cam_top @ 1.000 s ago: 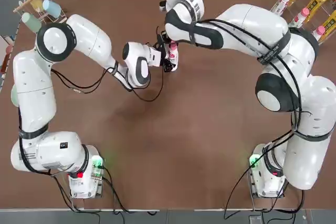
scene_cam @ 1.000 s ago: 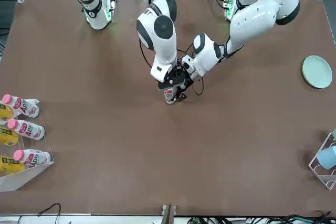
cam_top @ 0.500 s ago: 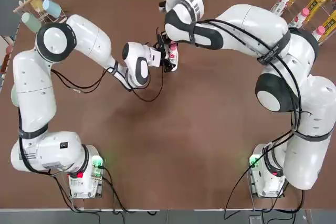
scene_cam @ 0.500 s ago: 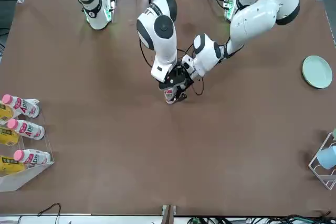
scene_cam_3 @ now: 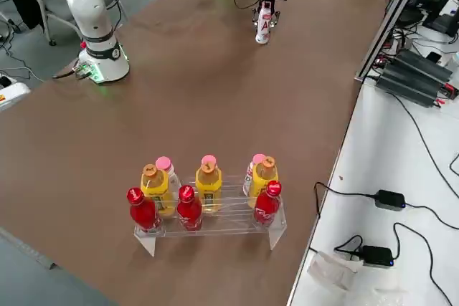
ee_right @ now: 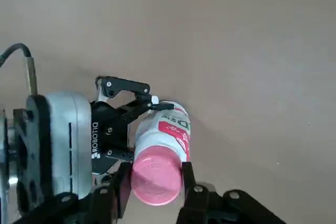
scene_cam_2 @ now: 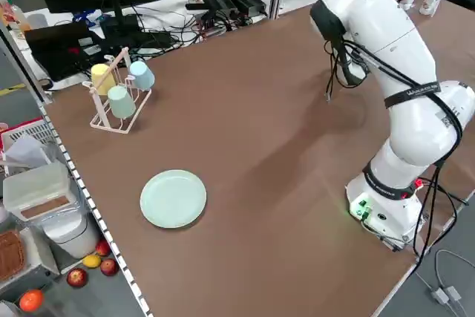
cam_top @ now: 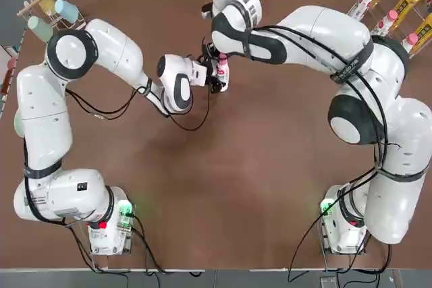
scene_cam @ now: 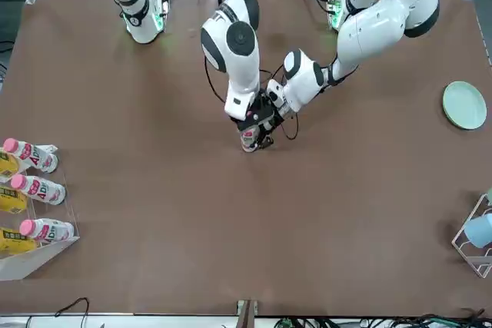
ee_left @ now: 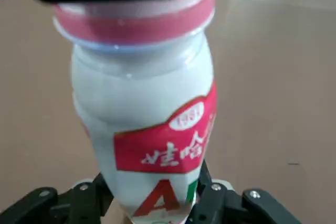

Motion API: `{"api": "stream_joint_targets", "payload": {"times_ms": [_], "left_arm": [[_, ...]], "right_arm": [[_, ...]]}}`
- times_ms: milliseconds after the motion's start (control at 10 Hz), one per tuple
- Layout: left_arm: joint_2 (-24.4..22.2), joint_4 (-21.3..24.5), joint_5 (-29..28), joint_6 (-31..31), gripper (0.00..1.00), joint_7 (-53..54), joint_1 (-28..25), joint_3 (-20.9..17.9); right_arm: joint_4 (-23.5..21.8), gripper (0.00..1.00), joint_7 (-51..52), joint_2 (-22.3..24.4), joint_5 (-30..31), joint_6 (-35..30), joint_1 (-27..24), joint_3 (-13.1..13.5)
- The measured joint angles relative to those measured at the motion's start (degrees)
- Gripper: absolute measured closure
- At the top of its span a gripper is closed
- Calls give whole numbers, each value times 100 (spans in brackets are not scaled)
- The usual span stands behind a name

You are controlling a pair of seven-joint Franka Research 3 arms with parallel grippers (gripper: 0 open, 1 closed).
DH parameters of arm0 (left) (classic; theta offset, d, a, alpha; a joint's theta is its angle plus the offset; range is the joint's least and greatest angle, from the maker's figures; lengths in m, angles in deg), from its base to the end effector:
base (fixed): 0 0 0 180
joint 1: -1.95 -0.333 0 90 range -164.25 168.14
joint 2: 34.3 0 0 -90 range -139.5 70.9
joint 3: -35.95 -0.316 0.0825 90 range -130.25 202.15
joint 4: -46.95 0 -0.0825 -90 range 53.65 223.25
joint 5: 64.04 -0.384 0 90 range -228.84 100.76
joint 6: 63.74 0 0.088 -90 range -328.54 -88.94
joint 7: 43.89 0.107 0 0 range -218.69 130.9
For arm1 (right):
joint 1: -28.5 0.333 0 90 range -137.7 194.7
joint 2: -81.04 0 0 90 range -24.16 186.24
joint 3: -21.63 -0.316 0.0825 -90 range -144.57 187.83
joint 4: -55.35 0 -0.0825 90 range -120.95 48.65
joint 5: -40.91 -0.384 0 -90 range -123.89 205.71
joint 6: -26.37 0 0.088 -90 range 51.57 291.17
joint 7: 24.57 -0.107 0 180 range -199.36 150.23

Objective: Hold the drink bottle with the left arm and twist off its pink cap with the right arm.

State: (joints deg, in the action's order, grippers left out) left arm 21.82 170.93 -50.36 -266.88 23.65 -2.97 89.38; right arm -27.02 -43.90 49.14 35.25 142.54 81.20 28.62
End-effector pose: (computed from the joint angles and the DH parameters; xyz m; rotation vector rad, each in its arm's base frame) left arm 0.4310 -0.4023 0.1633 2.0352 -1.4488 0.9446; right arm 0.4821 0.5247 0.3732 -3.0258 -0.6734 -0.0279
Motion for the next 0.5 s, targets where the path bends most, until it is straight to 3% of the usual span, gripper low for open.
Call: {"api": "stream_joint_targets", "payload": {"times_ms": [500], "left_arm": [[2, 1, -9, -3, 38, 0, 0, -1]], "right_arm": [[2, 57, 1235, 0, 2, -6, 2, 1]]}}
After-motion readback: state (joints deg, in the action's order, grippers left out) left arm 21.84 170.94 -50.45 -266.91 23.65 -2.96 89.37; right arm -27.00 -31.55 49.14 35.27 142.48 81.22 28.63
